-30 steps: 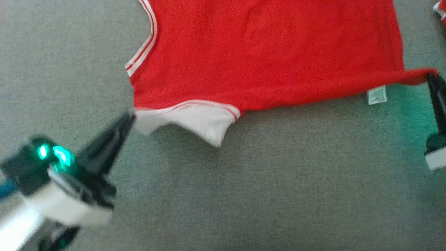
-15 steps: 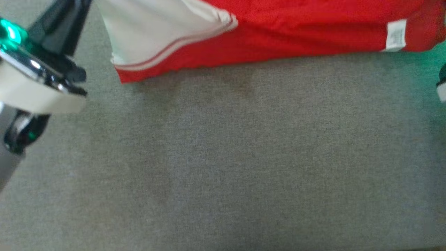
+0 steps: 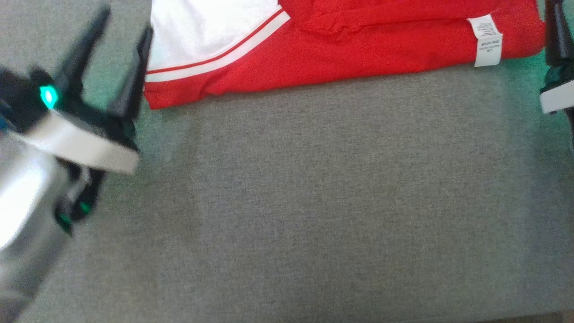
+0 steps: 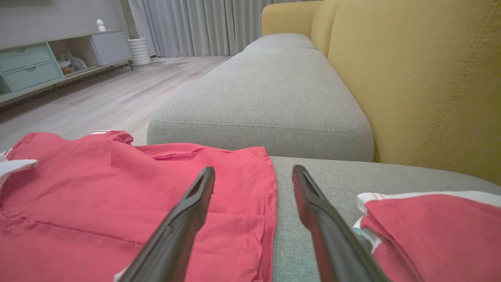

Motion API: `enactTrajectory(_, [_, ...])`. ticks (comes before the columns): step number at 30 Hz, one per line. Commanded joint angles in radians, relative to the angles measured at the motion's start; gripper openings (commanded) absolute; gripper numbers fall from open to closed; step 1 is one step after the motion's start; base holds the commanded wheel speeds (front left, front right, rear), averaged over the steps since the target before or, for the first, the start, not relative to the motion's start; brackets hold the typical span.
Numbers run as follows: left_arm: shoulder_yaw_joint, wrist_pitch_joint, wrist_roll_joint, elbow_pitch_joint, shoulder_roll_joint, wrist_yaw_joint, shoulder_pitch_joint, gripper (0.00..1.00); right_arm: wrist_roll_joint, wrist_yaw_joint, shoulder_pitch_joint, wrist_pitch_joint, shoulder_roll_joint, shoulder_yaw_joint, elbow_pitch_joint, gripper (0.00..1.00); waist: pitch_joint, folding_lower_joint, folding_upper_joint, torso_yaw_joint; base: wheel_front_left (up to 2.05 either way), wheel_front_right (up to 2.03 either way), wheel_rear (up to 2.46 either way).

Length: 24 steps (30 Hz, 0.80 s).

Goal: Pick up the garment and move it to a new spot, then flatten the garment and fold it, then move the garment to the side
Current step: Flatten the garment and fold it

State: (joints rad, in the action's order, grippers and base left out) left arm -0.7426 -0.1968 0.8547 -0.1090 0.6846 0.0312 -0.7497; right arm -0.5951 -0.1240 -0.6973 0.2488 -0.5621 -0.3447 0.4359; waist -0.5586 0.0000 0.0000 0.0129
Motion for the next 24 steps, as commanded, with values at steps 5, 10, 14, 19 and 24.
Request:
enactTrajectory(5, [0.042, -0.012, 0.073, -0.021, -0.017, -0.099, 0.13, 1.0, 0.032, -0.007, 0.091, 0.013, 0.039, 0.04, -0.05, 1.0, 0.028, 0.0, 0.0, 0.011, 0.0, 0.0, 0.0])
enactTrajectory(10, [0.028, 0.03, 0.14, -0.082, -0.053, -0.095, 0.175, 1.0, 0.044, -0.007, 0.124, 0.013, 0.062, 0.059, -0.061, 1.0, 0.041, 0.0, 0.0, 0.019, 0.0, 0.0, 0.0])
enactTrajectory(14, [0.01, 0.063, 0.159, -0.137, -0.068, -0.075, 0.174, 1.0, 0.048, -0.007, 0.132, 0.013, 0.071, 0.057, -0.058, 1.0, 0.045, 0.0, 0.0, 0.025, 0.0, 0.0, 0.0])
enactTrajectory(19, [-0.04, 0.122, 0.164, -0.15, -0.079, -0.013, 0.168, 0.36, 0.041, -0.007, 0.134, 0.013, 0.076, 0.042, -0.022, 1.0, 0.051, 0.0, 0.0, 0.024, 0.0, 0.0, 0.0])
enactTrajectory(24, [-0.074, 0.119, 0.134, -0.127, -0.071, 0.04, 0.156, 0.0, -0.005, -0.007, 0.11, 0.012, 0.087, 0.0, 0.077, 1.0, 0.059, 0.0, 0.0, 0.011, 0.0, 0.0, 0.0])
